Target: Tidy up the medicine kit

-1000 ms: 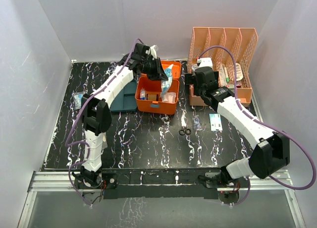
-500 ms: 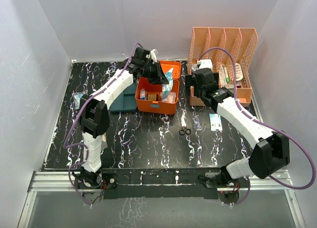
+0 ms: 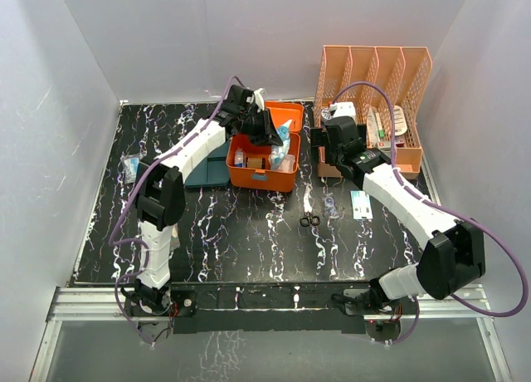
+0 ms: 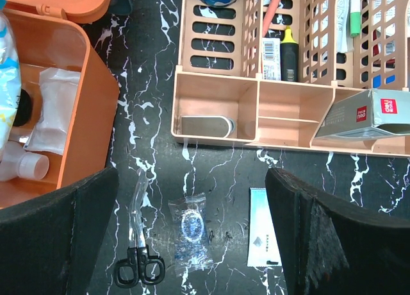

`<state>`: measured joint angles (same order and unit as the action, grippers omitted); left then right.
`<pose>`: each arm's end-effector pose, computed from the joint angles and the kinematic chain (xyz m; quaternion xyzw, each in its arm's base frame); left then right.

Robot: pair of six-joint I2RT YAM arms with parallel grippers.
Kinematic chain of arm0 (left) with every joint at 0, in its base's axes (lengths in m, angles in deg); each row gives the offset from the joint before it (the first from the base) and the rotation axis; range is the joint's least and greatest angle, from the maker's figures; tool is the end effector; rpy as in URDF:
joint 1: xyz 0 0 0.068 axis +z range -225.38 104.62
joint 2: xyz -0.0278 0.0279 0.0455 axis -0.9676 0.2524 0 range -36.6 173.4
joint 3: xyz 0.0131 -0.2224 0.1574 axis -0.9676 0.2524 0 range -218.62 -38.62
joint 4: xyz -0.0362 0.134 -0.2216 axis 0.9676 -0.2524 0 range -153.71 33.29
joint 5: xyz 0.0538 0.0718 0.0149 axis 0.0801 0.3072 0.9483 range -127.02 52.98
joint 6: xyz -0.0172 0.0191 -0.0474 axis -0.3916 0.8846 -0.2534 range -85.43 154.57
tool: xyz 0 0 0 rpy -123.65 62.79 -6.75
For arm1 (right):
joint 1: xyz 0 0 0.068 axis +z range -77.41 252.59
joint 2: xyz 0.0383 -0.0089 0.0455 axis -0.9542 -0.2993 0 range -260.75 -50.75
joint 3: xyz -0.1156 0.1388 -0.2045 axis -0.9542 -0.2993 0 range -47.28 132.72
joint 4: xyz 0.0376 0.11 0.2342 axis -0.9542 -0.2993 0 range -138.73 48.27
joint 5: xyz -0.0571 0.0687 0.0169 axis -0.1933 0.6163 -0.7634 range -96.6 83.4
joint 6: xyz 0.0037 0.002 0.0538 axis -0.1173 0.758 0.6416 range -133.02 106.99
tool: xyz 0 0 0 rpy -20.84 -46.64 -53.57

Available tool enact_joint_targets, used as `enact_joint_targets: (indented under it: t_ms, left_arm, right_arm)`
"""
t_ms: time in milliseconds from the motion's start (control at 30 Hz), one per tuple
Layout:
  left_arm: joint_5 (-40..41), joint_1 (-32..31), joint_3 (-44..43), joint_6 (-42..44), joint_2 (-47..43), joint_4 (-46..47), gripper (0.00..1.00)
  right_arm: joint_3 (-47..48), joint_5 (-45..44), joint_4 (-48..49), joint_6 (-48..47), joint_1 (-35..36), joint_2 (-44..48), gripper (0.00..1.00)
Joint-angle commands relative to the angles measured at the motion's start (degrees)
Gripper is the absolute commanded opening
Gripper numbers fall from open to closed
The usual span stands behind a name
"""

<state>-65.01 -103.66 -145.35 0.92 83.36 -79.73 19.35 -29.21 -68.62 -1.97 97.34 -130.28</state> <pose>0.4229 -0.2464 0.2822 0.0686 0.8697 -0.4107 0.2652 0.2838 0.1158 0.3085 -0.0234 0.8915 -0.0410 0.4505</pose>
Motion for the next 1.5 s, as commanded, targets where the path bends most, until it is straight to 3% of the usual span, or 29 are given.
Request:
enact_joint_targets:
  t_ms: [0,933,1000,1200,1467]
  left_arm:
    - [0.5,-0.4,1.4,1.1,1.1,0.2,0.04]
    - [2.4,-1.8,6.2,4.6,2.7,-3.6,0.03]
    - [2.3,-1.9,5.3,5.1,3.2,-4.2,0.10]
    - [1.5,-2.3,2.0,7.3,3.8,-5.4,0.43]
    - [0.7,-2.7,-0.6,10.1,2.2,-6.3,0.50]
  right_arm:
    - [-0.3,-1.4,2.5,0.4,0.2,2.3,0.98]
    - [-2.4,-1.8,1.9,0.8,-0.5,5.3,0.98]
    - [-2.3,-1.8,1.8,0.8,-0.5,5.4,0.98]
    - [-2.2,-1.8,1.7,0.9,-0.5,5.7,0.98]
    - [-2.1,-1.3,2.3,1.1,-0.5,5.3,0.98]
